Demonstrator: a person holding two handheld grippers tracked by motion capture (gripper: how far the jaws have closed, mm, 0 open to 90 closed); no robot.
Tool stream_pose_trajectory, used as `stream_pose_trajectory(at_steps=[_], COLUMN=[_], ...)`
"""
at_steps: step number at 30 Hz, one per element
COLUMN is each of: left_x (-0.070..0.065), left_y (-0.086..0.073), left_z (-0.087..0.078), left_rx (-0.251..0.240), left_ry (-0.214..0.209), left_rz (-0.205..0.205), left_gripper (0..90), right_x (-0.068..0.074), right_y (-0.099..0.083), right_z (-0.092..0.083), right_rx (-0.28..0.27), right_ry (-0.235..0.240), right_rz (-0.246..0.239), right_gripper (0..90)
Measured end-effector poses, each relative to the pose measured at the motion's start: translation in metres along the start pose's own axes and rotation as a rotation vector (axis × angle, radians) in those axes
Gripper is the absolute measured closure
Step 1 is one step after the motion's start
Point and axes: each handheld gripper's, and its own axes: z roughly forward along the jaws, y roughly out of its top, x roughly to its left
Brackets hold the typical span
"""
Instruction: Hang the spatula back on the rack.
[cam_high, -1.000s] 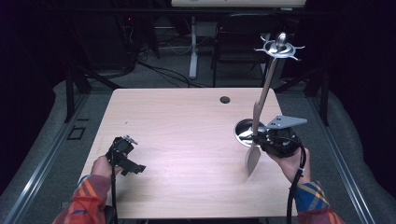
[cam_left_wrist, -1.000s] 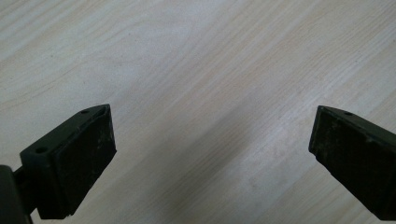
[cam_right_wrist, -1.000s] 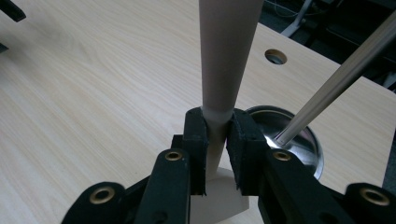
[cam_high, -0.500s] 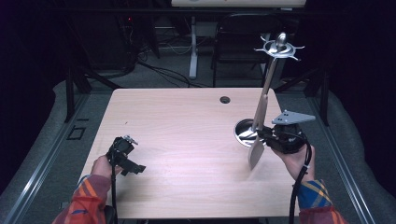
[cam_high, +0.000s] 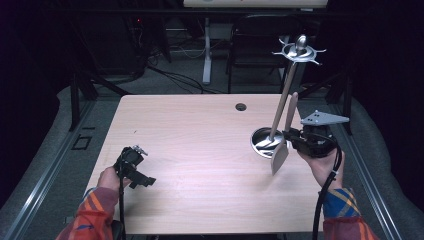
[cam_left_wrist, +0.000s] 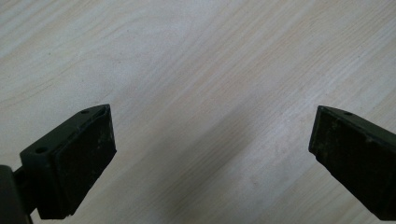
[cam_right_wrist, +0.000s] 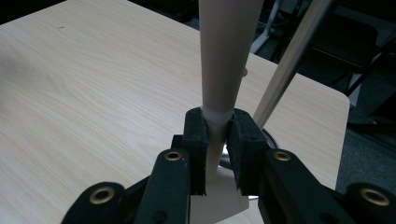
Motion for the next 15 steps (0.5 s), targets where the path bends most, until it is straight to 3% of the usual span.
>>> stream_pose_trajectory(at_steps=[15], left_x=[0.000], left_y=[0.000], left_z=[0.000], left_rx=[-0.001], left_ry=[-0.001], left_rz=[0.001], left_gripper=[0.4], right_x=[-0.022], right_y=[0.003], right_z=[-0.008], right_rx=[-0.025], right_ry=[-0.074], right_rz=[0.082], right_gripper=[78.0])
